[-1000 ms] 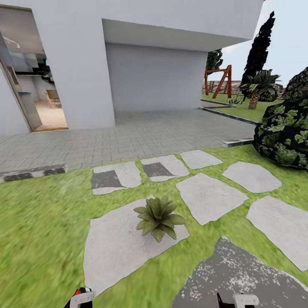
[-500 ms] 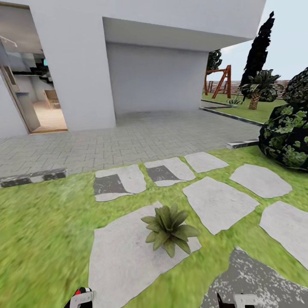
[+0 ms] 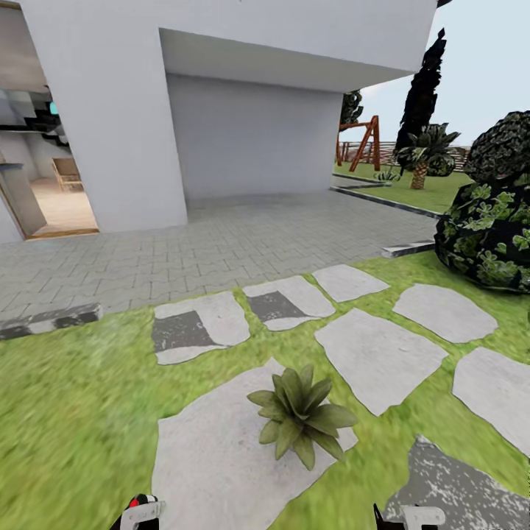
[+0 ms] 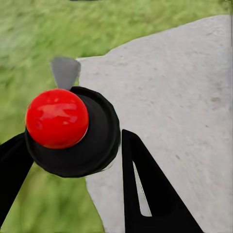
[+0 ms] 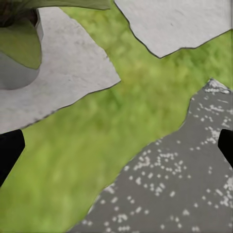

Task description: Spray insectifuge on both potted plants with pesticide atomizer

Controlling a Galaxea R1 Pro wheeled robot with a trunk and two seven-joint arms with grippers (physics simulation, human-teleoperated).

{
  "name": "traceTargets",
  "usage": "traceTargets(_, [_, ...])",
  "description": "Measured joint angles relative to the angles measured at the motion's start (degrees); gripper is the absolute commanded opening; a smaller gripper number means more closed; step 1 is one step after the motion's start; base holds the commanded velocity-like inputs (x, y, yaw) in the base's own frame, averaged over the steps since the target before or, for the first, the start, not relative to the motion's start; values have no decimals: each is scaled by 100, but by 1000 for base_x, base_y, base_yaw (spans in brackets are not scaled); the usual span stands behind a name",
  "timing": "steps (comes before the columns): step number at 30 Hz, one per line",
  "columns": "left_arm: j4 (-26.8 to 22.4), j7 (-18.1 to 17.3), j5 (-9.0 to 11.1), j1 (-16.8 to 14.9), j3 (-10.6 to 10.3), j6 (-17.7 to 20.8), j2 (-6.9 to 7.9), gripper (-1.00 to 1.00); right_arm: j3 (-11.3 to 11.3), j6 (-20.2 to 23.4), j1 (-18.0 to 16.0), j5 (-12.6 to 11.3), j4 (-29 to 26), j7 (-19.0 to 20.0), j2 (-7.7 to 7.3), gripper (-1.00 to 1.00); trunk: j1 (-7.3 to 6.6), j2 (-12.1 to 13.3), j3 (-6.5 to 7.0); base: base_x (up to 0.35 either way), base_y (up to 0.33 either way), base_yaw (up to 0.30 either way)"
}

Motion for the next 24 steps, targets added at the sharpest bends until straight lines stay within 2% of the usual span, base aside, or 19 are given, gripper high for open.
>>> traceTargets(11, [-7, 0, 1, 0, -14, -7, 12, -100, -4, -1, 0, -4, 0, -1, 0, 100, 1, 0, 65, 16, 14, -192])
traceTargets(24, [-23, -14, -18, 1, -36, -7, 11, -100, -21, -1, -1, -26, -5, -21, 2, 100, 1, 0, 89, 0, 0, -32])
